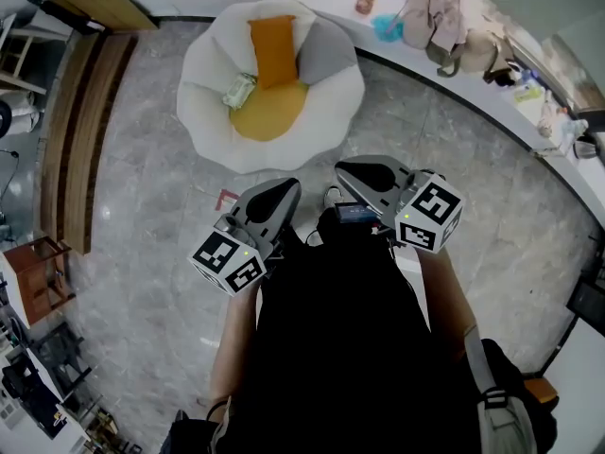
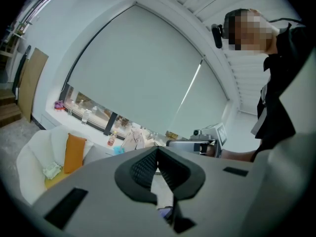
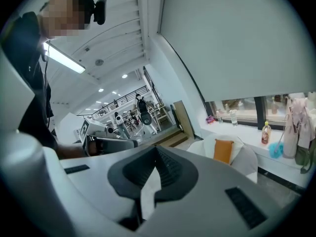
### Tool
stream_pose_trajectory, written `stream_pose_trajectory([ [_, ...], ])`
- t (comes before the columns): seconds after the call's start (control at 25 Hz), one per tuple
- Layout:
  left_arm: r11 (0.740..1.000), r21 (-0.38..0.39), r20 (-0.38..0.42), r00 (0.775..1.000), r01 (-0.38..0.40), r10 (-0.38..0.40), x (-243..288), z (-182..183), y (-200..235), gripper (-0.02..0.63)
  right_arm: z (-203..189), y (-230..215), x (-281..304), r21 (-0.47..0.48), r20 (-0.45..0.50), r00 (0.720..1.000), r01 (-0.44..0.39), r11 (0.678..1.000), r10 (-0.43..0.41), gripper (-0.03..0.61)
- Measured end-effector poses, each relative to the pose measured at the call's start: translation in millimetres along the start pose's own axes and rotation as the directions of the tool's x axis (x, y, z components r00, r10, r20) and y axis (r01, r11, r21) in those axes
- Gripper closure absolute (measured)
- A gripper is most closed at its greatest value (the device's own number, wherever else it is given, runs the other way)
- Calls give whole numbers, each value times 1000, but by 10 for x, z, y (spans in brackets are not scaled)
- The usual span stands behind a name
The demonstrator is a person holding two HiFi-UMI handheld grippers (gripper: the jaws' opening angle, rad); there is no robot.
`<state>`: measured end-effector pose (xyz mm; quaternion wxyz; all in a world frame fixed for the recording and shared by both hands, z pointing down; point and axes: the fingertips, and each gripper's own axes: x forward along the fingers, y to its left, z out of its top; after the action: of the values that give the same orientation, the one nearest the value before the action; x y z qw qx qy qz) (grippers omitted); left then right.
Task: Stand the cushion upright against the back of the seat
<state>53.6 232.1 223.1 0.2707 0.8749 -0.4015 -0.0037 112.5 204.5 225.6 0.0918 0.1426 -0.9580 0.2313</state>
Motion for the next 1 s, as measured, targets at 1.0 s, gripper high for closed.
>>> stream_pose_trajectory([
  [1.0,998,63,-25,1000,7,-5,-185,6,-35,601,89,279,29,-57,2,1000,-31,998,31,563],
])
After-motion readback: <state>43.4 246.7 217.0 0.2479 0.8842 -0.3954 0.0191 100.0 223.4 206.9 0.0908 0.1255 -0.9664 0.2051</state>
